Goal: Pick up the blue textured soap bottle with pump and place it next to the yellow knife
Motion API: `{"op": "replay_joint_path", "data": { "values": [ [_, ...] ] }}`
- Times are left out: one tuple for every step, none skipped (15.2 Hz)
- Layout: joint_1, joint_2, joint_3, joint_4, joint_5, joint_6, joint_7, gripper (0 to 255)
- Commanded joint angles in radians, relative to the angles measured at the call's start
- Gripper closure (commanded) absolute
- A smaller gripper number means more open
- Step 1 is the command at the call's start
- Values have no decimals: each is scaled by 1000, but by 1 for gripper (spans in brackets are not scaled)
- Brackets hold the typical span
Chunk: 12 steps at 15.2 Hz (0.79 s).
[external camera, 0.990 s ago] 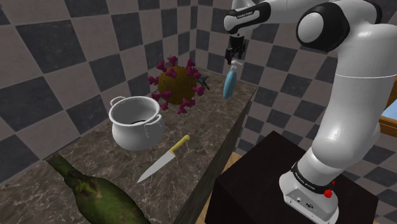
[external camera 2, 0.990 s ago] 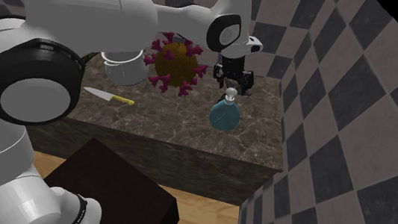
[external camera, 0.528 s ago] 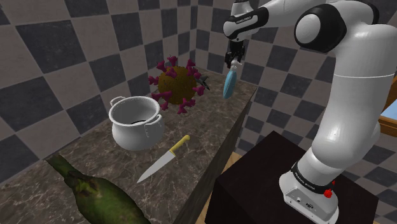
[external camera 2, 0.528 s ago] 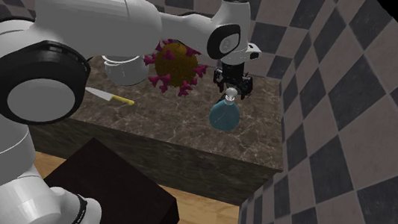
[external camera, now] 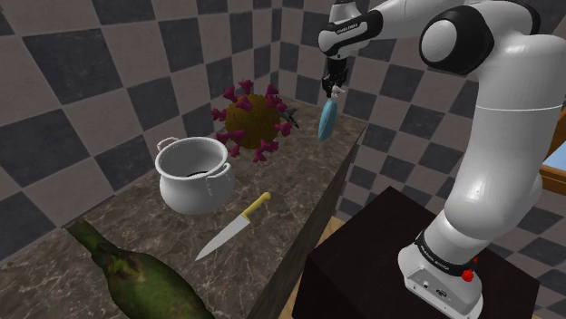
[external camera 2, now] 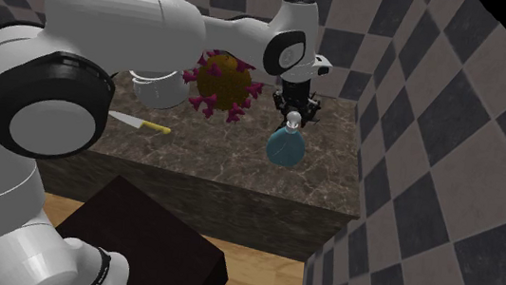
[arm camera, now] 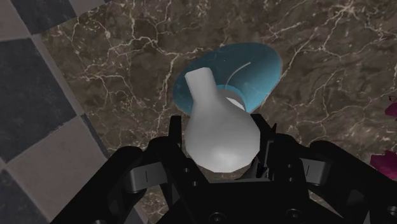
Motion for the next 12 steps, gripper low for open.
{"op": "replay_joint_path", "data": {
  "values": [
    [0,0,0,0,0,0,0,255],
    [0,0,0,0,0,0,0,255],
    [0,0,0,-1,0,0,0,255],
    [0,0,0,0,0,0,0,255],
    [0,0,0,0,0,0,0,255],
    [0,0,0,0,0,0,0,255],
    [0,-3,0,9,0,-12,-1,255],
    [0,-6,-1,18,0,-24,-3,255],
    [0,-9,-1,28,0,-36,-4,255],
    [0,-11,-1,38,0,-49,-5,255],
    [0,-13,-1,48,0,-61,-7,255],
    [0,-15,-1,59,0,-73,-8,255]
  ]
}}
